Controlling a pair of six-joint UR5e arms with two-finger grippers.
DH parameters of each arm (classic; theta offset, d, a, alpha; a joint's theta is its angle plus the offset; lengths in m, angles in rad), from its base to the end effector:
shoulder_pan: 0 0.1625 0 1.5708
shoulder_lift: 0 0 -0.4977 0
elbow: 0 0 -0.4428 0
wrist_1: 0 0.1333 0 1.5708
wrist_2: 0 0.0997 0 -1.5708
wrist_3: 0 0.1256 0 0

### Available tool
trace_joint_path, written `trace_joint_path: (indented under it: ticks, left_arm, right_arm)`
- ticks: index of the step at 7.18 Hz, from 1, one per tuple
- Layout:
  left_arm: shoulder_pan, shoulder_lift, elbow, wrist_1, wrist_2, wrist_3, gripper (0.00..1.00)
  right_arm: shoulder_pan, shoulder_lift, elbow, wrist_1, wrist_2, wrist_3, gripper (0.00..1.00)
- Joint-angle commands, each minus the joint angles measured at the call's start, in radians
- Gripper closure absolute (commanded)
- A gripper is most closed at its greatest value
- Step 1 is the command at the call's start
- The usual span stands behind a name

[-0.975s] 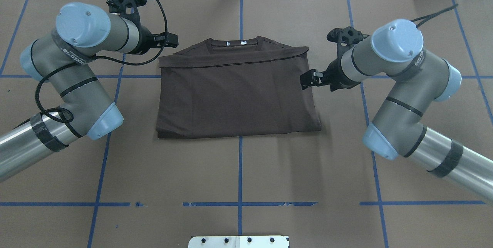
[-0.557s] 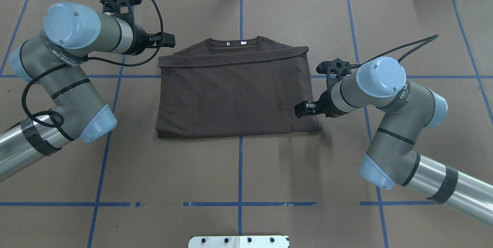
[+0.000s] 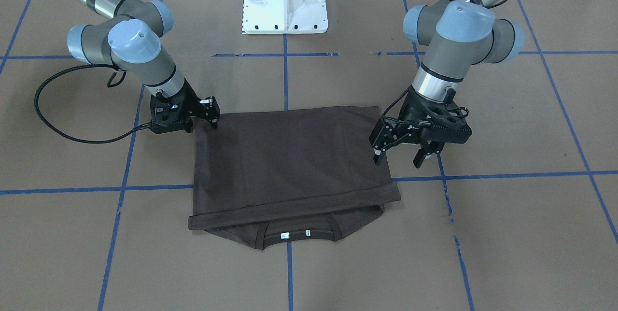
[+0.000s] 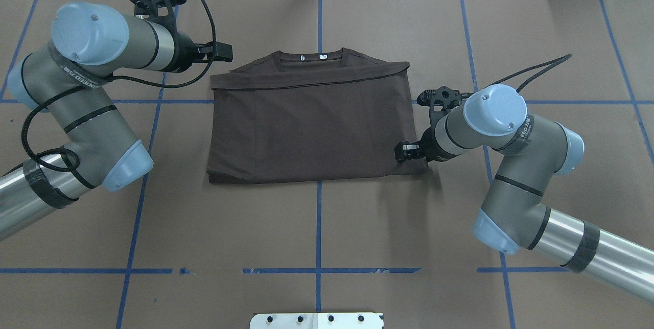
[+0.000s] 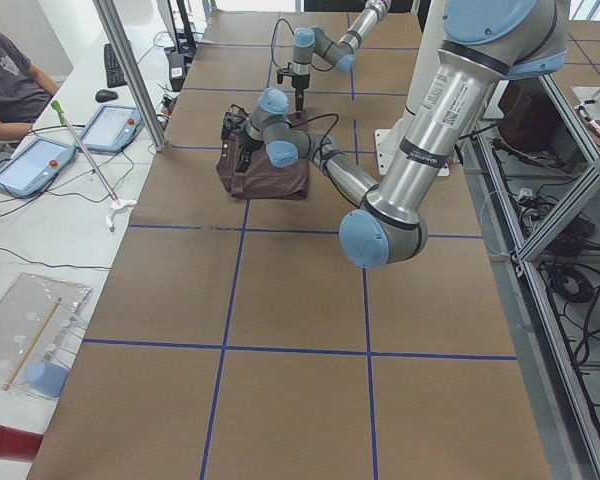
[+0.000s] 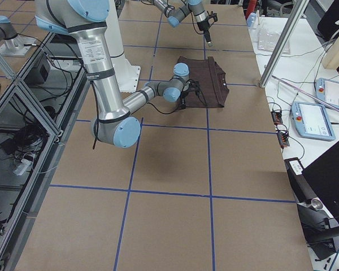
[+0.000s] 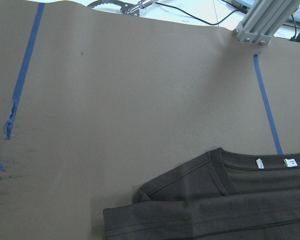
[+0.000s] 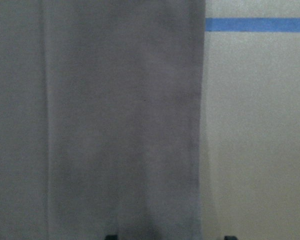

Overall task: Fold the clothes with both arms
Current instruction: 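Raise the left gripper away while the right gripper moves to the folded shirt's side edge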

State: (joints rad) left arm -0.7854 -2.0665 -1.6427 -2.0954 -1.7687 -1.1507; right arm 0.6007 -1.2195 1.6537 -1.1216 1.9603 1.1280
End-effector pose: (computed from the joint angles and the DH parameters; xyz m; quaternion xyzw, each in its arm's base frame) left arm 0.4644 -0.6180 0.3305 0.2234 0.4736 -0.1040 0.8455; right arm -0.5506 -0.4810 0.4402 0.0574 -0.4508 -0.0125 0.8907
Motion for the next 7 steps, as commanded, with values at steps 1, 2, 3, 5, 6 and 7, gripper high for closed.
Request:
trace_joint_path:
  ticks: [1, 2, 3, 5, 6, 7]
  left_arm:
    - [0.000, 0.000, -0.003, 0.000, 0.000, 0.000, 0.00]
    - [0.001, -0.001, -0.003, 0.000, 0.000, 0.000, 0.00]
    - [0.002, -0.003, -0.008, 0.000, -0.002, 0.000, 0.00]
    - [0.000, -0.001, -0.045, 0.008, -0.017, -0.001, 0.00]
    - [-0.002, -0.001, -0.052, 0.008, -0.018, 0.000, 0.00]
    - [-0.002, 0.000, -0.068, 0.009, -0.021, 0.005, 0.00]
  right_arm:
    - [0.011, -0.002, 0.005, 0.000, 0.028, -0.002, 1.00]
    - [0.014, -0.014, 0.018, -0.001, 0.041, -0.001, 1.00]
    - [0.014, -0.050, 0.058, -0.001, 0.049, -0.001, 1.00]
    - [-0.034, -0.252, 0.267, 0.000, 0.051, 0.003, 1.00]
    - [-0.083, -0.362, 0.366, 0.000, 0.051, 0.004, 1.00]
    - [-0.155, -0.449, 0.438, 0.002, 0.051, 0.034, 1.00]
